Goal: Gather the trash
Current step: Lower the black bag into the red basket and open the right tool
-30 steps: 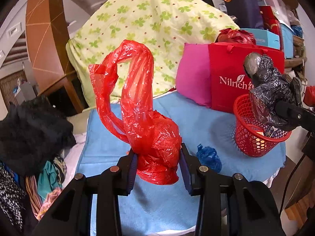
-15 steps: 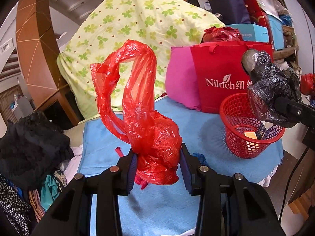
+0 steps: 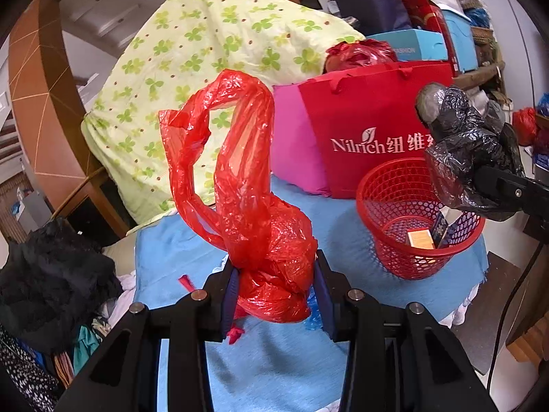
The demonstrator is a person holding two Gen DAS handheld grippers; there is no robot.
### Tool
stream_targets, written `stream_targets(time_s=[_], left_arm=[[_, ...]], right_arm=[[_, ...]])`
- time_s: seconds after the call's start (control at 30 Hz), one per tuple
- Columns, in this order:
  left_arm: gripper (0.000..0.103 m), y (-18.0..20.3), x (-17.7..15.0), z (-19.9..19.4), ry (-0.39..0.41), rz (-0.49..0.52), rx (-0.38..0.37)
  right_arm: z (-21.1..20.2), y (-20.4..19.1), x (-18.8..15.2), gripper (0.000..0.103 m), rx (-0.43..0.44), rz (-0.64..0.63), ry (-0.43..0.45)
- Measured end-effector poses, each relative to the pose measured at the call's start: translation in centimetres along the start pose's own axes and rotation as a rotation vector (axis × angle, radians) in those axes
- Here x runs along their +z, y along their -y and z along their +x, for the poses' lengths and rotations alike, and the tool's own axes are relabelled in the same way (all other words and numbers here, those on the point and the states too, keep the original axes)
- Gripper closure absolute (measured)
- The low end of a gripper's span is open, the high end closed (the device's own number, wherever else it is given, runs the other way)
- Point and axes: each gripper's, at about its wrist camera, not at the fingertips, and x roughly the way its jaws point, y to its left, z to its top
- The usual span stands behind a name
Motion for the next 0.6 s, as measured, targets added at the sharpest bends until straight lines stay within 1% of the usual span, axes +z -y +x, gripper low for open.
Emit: stream_targets(time_s=[0.13,0.23,0.3,0.33,0.4,0.47,0.57,0.6], left_arm=[[0.061,1.4,0.9,0.7,0.005,0.025,-0.039],[0.061,2.7,2.0,1.7,0.009,0.036,-0.112],[0.061,3.6,3.2,2.7,0.015,0.036,-0.171],[0.059,4.0,3.6,3.0,0.019,0.040,-0.190],[0.059,5.2,4.8,4.5,0.017,0.051,-0.259],[0.059,6.2,6.0,6.3,-0.012,0.040,-0.319],[0.058,7.8,7.4,9.3,-0.063,0.028,-0.431],[0.056,8.5,7.8,10.2,-0.070,0.033,-0.446]], right_arm=[[-0.3,1.4,-0.2,0.070,-0.016,0.022,0.006],[-0.3,3.1,-0.5,0.070,-0.036,0.056,0.008],[0.0,4.5,-0.5,0.069,-0.053,0.088,0.009],[0.2,5.2,-0.4,0.069,-0.059,0.104,0.008],[0.7,7.1,-0.4,0.069,-0.065,0.153,0.006],[1.4,9.0,-0.3,0.068,-0.059,0.204,0.002],[3.0,11.5,-0.2,0.068,-0.061,0.259,-0.010],[3.7,12.4,-0.3,0.067,-0.071,0.287,-0.026]])
